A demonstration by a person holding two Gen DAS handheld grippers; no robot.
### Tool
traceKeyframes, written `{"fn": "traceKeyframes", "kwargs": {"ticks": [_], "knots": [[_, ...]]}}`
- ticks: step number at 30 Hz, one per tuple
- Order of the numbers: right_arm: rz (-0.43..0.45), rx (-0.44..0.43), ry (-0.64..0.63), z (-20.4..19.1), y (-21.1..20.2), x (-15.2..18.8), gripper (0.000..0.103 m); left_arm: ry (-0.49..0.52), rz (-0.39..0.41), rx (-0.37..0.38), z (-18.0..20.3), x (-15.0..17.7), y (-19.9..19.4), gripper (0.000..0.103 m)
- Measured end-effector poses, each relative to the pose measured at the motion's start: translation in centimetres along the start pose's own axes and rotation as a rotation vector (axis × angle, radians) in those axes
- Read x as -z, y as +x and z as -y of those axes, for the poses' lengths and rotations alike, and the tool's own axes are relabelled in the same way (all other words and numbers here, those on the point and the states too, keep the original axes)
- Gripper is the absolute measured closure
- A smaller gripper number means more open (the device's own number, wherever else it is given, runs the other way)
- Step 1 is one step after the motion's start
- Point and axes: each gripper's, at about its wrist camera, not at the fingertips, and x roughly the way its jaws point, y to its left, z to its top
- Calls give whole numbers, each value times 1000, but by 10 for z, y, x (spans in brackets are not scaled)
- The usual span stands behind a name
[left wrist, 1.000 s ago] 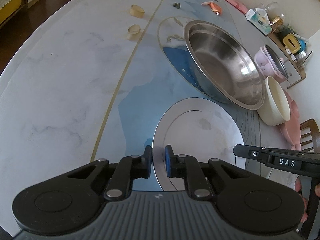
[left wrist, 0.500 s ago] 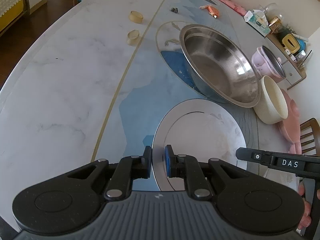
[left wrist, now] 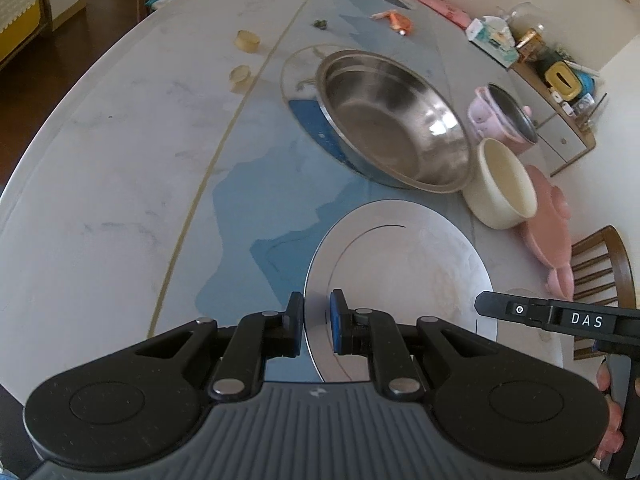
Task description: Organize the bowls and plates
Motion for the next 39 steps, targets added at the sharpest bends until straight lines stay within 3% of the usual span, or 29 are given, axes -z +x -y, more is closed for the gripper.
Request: {"fn": "traceKeyframes", "kwargs": {"ticks": [10, 24, 39], "knots": [[60, -3, 67, 30, -38, 18, 94, 70, 14, 31, 46, 14, -9, 91], [94, 29, 202, 108, -75, 58, 94, 194, -33, 61, 124, 53, 13, 91], [73, 50, 235, 161, -75, 83, 94, 228, -66, 40, 166, 80, 52, 91]]}}
